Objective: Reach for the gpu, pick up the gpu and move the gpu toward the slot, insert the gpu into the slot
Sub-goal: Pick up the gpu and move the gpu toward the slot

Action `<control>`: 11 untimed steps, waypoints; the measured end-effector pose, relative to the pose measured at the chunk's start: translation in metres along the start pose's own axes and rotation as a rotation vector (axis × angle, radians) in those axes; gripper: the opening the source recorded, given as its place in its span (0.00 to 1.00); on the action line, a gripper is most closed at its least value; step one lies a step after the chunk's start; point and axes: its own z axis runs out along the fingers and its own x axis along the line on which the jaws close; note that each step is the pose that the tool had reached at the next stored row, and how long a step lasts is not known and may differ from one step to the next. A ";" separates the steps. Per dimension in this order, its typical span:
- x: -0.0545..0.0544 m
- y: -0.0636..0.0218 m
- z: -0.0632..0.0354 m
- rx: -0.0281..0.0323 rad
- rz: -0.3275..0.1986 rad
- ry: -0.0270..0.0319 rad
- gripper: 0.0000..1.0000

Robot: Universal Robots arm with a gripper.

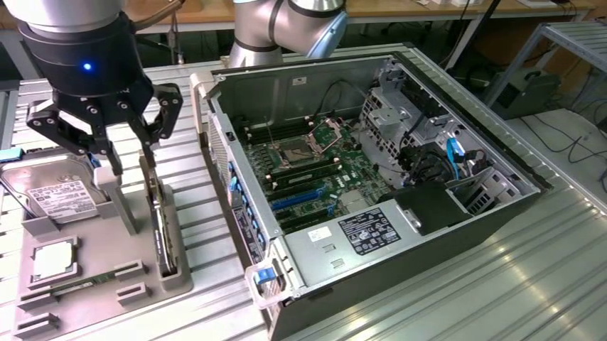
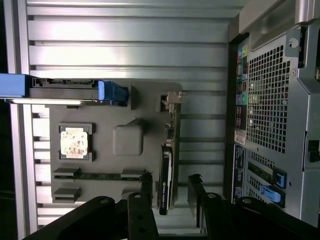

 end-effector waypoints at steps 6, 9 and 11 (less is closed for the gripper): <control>0.000 -0.0004 0.0050 0.0000 0.000 0.0000 0.42; 0.000 -0.0016 0.0070 0.0002 0.000 0.0002 0.42; 0.000 -0.0045 0.0080 0.0000 0.000 0.0000 0.42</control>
